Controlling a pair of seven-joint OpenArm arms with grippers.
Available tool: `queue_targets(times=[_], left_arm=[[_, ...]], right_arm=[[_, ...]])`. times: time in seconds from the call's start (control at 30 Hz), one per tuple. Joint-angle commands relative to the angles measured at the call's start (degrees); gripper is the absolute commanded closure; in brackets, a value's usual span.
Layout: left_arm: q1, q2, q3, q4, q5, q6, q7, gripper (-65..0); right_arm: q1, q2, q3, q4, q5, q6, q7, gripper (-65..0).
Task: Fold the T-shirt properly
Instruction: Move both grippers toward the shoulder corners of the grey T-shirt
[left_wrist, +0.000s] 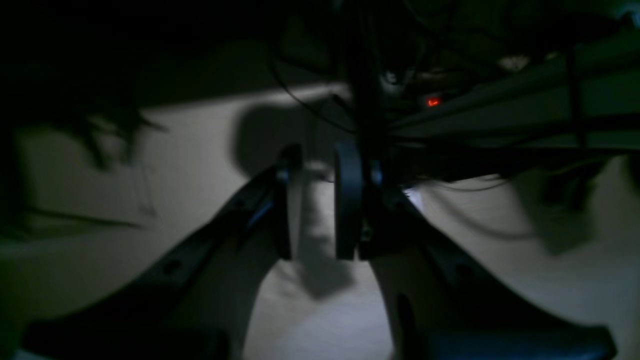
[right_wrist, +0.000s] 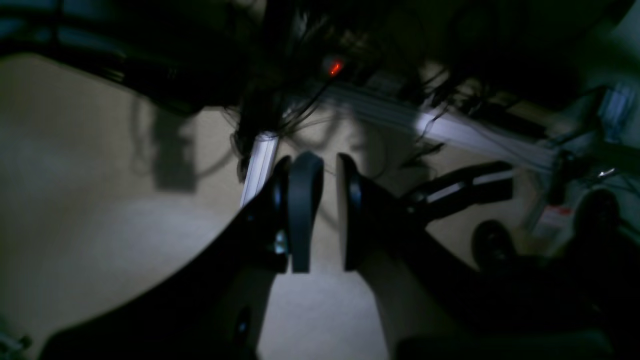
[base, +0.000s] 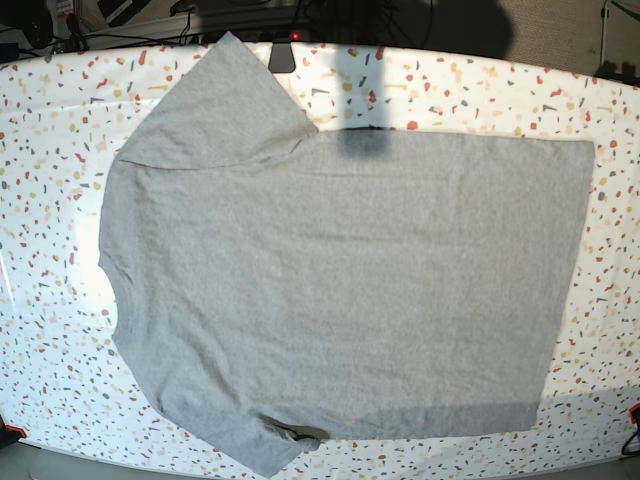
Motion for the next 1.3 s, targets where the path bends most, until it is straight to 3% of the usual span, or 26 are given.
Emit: queue_targets(times=[0.0,0.17,0.43,0.57,0.67,0.7,0.83,1.1,1.27], left_arm=[[1.1,0.0,-0.3,2.7,1.4,-0.2,-1.2,-12.1],[1.0,-1.9,-0.2,12.6,9.5,-0.2,-1.0,-12.1],[-1.2,-15.7,-0.2,19.3,11.3,0.0,2.1,-12.2],[-3.7,-21.1,-0.2,19.3,11.3,0.0,2.6,-17.1],[-5.6,-24.5,-0.2,19.3,11.3,0.0,2.6,-21.0],[-6.1,-25.7,-0.2,19.3,11.3,0.0,2.6,-21.2],[-9.1,-29.6,-0.2,18.4,14.0,0.0,2.6,-22.0],[-17.4,-35.5,1.6,8.6,17.2,0.0,-0.1,-22.0],[-23.8,-38.8,8.6,-0.3,26.4,0.0,-1.5,-21.9]], right_arm=[[-1.7,0.7,2.4,3.1,0.2,-0.1,1.0,-10.0],[-2.9,0.9,11.7,14.2,-0.1,0.0,-3.4,-10.0],[-2.6,8.0,17.6,23.5,-0.1,0.3,-5.4,-10.0],[-0.8,11.9,17.6,24.0,-0.4,0.4,-7.1,-10.0],[1.2,13.8,17.5,24.0,-5.2,0.4,-8.5,-11.0],[1.7,14.2,17.5,24.0,-7.0,0.4,-8.6,-13.9],[2.5,15.1,17.6,24.0,-11.9,0.3,-8.5,-29.3],[2.5,15.1,17.6,24.0,-13.2,0.2,-8.5,-30.1],[2.5,15.1,17.6,24.0,-15.0,-3.0,-8.5,-30.1]])
